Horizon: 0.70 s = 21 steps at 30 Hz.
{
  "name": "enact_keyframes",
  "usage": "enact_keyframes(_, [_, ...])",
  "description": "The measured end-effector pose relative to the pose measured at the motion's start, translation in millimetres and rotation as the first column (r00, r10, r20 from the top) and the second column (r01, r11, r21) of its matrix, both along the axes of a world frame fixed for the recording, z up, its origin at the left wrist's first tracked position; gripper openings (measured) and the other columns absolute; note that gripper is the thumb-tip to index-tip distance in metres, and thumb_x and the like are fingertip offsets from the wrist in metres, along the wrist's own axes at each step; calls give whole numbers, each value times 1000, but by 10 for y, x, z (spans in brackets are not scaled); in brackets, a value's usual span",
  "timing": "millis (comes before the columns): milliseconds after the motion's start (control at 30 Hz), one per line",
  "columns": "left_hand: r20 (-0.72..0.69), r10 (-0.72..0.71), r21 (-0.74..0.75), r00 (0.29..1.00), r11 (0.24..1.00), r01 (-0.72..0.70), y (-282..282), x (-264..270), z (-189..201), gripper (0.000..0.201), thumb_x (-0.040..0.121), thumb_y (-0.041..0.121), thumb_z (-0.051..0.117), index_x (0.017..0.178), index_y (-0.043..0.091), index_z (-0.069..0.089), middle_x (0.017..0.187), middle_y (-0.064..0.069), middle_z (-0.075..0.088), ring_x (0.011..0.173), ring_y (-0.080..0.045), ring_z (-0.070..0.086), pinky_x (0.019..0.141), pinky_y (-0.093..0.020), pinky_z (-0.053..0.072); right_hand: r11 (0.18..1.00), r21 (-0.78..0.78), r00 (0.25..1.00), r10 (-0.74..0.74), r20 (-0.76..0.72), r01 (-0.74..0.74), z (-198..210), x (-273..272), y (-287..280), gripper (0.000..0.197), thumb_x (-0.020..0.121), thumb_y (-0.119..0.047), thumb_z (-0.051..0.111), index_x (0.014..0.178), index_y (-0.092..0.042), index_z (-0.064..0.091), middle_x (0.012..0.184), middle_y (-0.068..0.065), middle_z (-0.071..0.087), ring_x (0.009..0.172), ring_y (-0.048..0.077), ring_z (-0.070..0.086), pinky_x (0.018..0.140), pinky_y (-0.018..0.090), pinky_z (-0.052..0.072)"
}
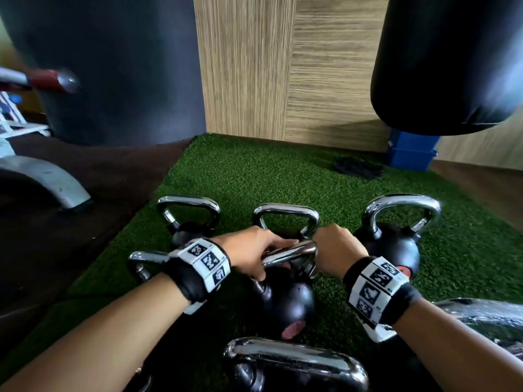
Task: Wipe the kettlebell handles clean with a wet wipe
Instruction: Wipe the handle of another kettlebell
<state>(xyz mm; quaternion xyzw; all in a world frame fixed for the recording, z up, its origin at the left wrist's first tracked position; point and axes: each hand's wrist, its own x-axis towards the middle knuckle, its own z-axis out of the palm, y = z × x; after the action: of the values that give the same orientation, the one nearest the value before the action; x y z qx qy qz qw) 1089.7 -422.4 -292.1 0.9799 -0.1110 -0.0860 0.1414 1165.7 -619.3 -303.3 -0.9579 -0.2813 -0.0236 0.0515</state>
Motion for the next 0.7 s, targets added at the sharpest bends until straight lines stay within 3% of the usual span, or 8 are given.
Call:
enact_keyframes(100, [-29,-65,81,998,995,67,89,91,48,103,69,11,90,148,54,41,126,7,67,113,-9,62,101,-26,49,997,-63,999,-39,14,40,31,-138,-42,16,78,-16,65,92,-8,69,95,12,71,96,33,71,69,30,50])
enact_keyframes(200, [-9,-108,71,994,992,108,116,119,20,101,73,10,89,148,57,41,102,30,47,104,1,48,93,-17,39,992,-75,994,-102,-30,99,44,-237,-71,11,78,-15,63,86,-10,67,86,8,67,94,33,70,64,28,44])
enact_keyframes(267, [-3,-98,90,995,991,98,117,83,-2,100,80,5,81,147,63,35,94,23,37,104,-4,46,93,-24,44,987,-76,987,-149,-54,145,67,-289,-69,2,79,-14,62,78,-13,61,74,4,59,90,32,70,63,27,44])
enact_keyframes(367, [43,-76,97,996,993,72,120,-44,-30,97,85,-2,74,151,57,34,106,9,43,104,-17,58,94,-39,53,976,-112,979,-192,-60,185,146,-367,-19,6,83,-16,64,86,-11,66,90,8,69,92,31,71,66,29,50])
enact_keyframes(500, [179,-27,-80,984,996,42,223,-280,-116,94,83,-4,66,158,40,31,135,5,47,113,-18,59,97,-38,55,960,-146,967,-250,-49,241,363,-521,-64,18,87,-30,66,81,-13,62,93,7,72,83,27,67,62,25,48])
enact_keyframes(600, [263,83,-264,961,965,-11,279,-467,-164,102,78,-11,55,161,38,22,135,1,48,112,-20,58,93,-40,57,965,-136,969,-235,-82,222,599,-787,-143,17,81,-31,69,89,-16,71,94,2,73,89,24,67,74,31,53])
enact_keyframes(633, [270,106,-313,957,950,-17,294,-512,-172,100,78,-12,54,161,35,26,133,-1,51,112,-22,60,94,-40,57,971,-114,970,-223,-100,212,676,-901,-169,15,81,-29,71,89,-17,70,95,0,72,91,22,66,80,34,53])
enact_keyframes(700, [223,143,-396,964,917,-45,309,-612,-174,88,80,-10,52,156,30,40,131,-2,59,112,-24,64,97,-43,56,977,-51,970,-213,-114,209,826,-1167,-199,10,80,-27,74,88,-24,68,91,-5,67,88,17,62,75,27,47])
